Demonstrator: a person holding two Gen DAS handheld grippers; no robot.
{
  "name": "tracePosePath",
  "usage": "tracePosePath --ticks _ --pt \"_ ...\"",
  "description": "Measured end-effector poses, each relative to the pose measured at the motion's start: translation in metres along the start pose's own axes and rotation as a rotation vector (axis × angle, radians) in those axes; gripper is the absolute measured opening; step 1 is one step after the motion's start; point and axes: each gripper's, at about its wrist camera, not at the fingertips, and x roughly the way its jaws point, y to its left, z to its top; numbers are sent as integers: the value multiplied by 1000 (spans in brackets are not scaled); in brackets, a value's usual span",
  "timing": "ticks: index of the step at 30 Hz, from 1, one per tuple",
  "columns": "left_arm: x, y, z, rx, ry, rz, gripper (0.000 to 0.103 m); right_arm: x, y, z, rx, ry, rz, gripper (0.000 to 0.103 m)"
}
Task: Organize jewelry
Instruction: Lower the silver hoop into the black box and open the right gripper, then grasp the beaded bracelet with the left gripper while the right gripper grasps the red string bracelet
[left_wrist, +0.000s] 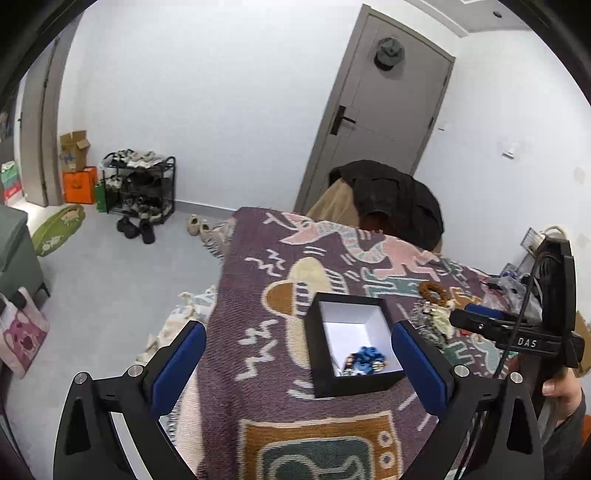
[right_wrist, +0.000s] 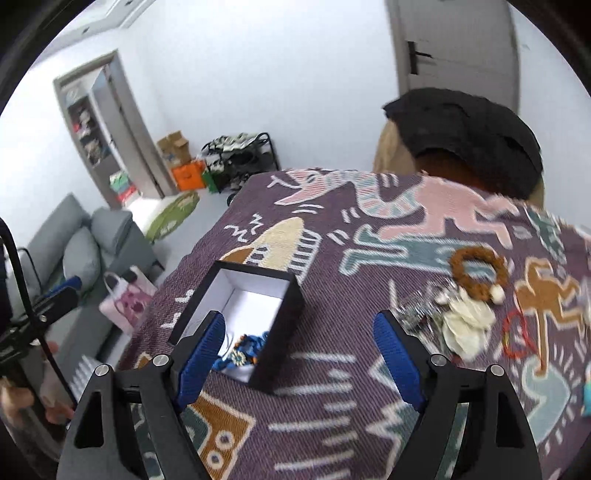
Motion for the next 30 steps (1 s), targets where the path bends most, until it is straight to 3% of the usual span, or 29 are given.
tracePosePath --ticks 4,9,12,19,23,26,30 --pt "0 -15 1 19 -13 -39 100 -24 -18 -10 2 -35 -12 82" --pt "6 -43 2 65 1 -58 100 -55 -42 -17 19 -87 -119 82" --pt "10 -57 4 58 12 -116 100 -73 -53 -22 12 -119 -189 82" --pt "14 -96 7 152 -6 -86 100 -104 -89 -35 98 -147 -238 82" --pt "23 -113 8 174 23 -102 101 -116 -114 -42 201 -147 -171 85" --pt "33 -128 8 185 49 -127 101 -123 -129 -47 246 -153 -177 103" --pt "44 -147 7 204 64 -148 101 -126 -142 -50 277 -139 -173 103"
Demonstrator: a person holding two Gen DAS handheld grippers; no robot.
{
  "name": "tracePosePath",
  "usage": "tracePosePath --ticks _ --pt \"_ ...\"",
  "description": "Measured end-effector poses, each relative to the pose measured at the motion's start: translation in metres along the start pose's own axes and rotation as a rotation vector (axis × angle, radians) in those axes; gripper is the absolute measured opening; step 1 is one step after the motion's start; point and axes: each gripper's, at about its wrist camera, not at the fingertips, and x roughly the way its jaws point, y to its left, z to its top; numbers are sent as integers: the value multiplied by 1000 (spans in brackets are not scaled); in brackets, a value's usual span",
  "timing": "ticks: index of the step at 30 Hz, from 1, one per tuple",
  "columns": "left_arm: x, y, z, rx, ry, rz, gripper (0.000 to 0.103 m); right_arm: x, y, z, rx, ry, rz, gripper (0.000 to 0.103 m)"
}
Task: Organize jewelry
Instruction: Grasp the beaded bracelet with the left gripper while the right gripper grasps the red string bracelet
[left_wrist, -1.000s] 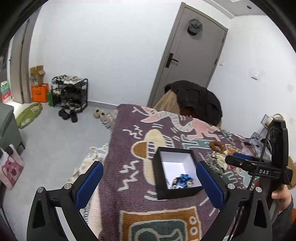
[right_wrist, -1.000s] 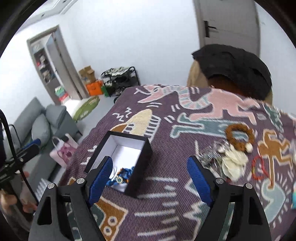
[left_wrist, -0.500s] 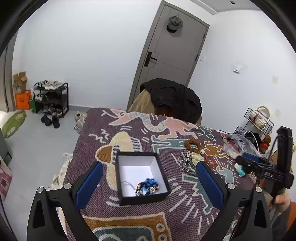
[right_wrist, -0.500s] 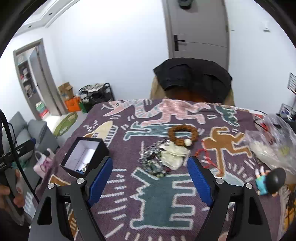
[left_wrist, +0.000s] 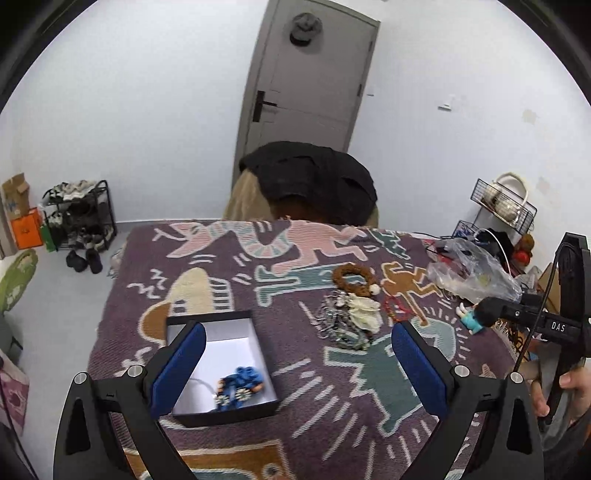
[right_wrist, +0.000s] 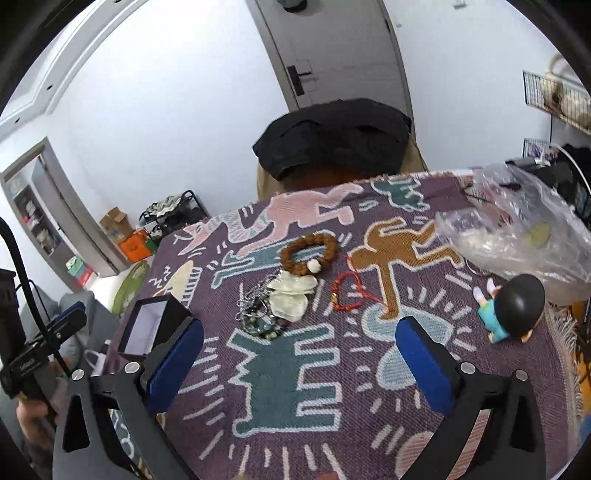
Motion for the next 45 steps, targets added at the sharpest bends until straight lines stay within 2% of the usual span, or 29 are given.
tracePosePath --ticks 7,10,12,14,15,16,18,20,24,28,33,38,40,42,45 --pt "24 -28 6 20 45 -27 101 4 -19 -1 15 7 -31 103" --pt "37 -38 8 37 65 -13 98 8 -25 -1 11 8 -64 103" --pt "51 -46 9 48 102 -24 89 12 -32 -1 24 12 -61 103" --pt "64 -51 8 49 146 -25 68 15 -38 0 37 14 -56 103" --pt "72 -53 7 43 174 -31 63 17 -41 0 43 13 -56 101" --pt "82 -55 5 31 206 -45 55 19 -44 -1 49 15 -56 98" --pt "99 -58 3 12 259 -59 48 24 -48 -1 56 27 -55 81" --pt "110 -60 0 -3 296 -71 43 30 -52 -1 67 42 -51 77" --pt "134 -65 -5 -30 363 -76 42 40 -58 -3 75 49 -41 77" --pt "159 -67 -9 -52 426 -56 35 49 -65 -2 88 60 -26 74" --pt "187 -65 -14 -69 492 -16 33 58 -76 -1 118 59 -10 69" --pt "202 -59 -20 -92 530 26 33 72 -87 1 147 78 2 69" --pt "207 -56 -22 -108 539 27 33 79 -91 3 154 95 0 65" --pt "210 -54 -23 -117 543 37 33 89 -93 5 158 119 0 61" --pt "211 -55 -24 -108 528 46 32 104 -91 9 146 155 3 61"
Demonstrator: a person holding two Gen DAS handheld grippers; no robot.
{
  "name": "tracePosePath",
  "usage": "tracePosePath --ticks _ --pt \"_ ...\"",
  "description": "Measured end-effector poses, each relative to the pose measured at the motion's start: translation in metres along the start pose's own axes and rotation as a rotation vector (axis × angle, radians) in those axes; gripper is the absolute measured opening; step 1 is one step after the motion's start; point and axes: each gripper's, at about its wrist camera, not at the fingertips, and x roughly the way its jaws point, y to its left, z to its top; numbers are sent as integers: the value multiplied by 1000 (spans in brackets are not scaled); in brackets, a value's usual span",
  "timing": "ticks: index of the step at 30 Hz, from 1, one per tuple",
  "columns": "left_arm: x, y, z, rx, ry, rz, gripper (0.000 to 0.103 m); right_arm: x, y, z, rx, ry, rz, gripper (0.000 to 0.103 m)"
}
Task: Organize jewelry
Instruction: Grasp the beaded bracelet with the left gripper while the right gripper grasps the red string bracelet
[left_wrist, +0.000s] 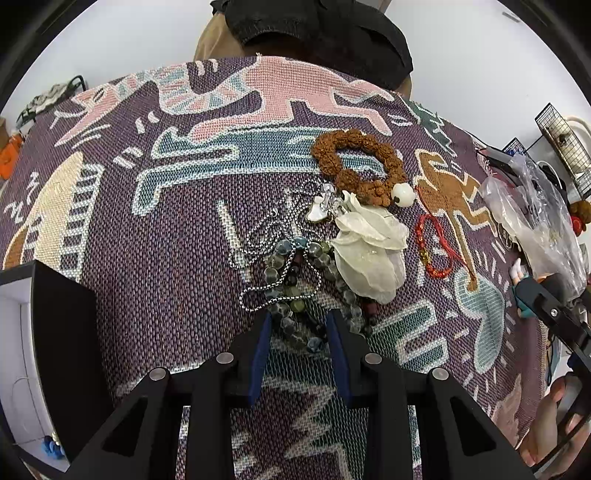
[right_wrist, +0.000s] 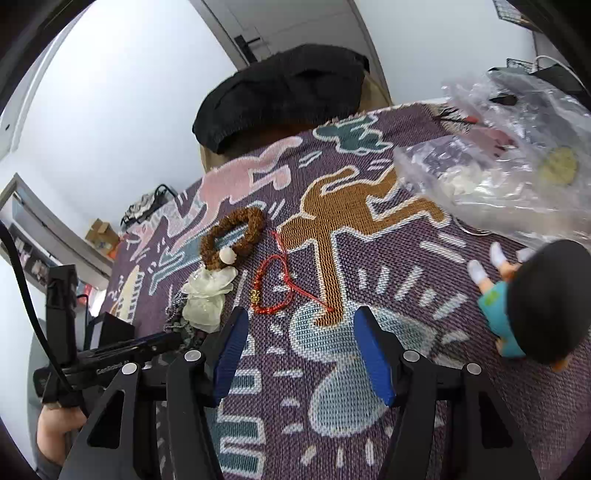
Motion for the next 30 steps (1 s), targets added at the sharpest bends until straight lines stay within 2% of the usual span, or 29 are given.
tracePosePath --ticks 1,4,5,13,20,22,23,26,28,29,30 --pt "1 0 1 1 -4 3 30 4 1 1 -4 10 -1 61" --pt "1 6 3 -24 -19 -12 11 20 4 5 -16 51 -6 61" --pt "-1 8 4 -29 -22 -21 9 25 4 6 -18 64 -6 61" --pt "-36 7 6 11 -111 -35 9 50 16 15 -61 118 -35 61" --pt "-59 13 11 11 -153 -68 9 67 43 19 -148 149 -52 61" --pt "-65 14 12 12 -164 -79 8 75 48 19 -164 170 -55 54" --pt "-67 14 12 13 -169 -80 8 79 49 19 -167 181 -59 46" --pt "-73 16 12 18 -180 -84 8 84 55 22 -194 179 -94 44" --pt "-76 17 13 18 -185 -90 8 86 59 22 -221 183 -126 39" --pt "-77 17 13 18 -187 -93 8 87 61 21 -241 184 -147 30" --pt "-80 17 12 20 -193 -97 8 87 62 20 -251 192 -140 16"
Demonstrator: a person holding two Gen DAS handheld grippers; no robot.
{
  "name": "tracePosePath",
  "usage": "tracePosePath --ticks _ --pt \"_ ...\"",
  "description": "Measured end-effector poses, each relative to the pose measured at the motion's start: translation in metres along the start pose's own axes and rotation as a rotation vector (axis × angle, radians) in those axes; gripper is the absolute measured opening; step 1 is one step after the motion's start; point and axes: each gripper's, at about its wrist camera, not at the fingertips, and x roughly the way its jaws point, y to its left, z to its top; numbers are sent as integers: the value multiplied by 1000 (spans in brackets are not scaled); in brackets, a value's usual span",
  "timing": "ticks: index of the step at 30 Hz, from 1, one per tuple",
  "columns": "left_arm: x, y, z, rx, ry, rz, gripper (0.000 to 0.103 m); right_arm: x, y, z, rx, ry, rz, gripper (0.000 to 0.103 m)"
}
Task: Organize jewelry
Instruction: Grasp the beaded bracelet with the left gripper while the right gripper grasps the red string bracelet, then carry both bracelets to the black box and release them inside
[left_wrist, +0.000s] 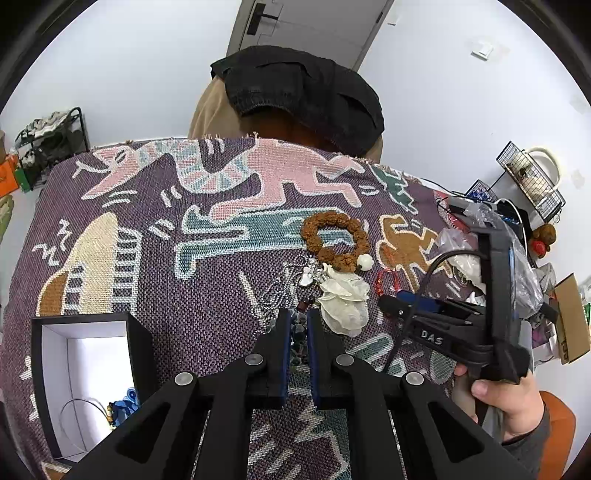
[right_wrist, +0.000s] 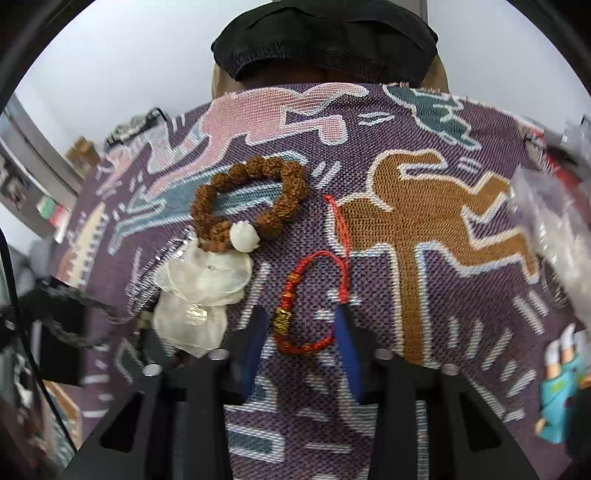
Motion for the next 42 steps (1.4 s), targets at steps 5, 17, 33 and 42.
tracePosePath --ticks 5,17,33,42 --pt "-12 -5 2 13 -24 -15 8 -4 5 -6 -31 -1 38 7" --pt "-59 -14 14 42 -125 -30 8 -72 6 -7 -2 -163 111 6" --pt "-123 10 2 22 -227 -10 8 -129 61 -21 -74 -264 200 6" --pt "-151 55 -18 -23 -258 21 8 -137 115 -26 -135 -275 256 6"
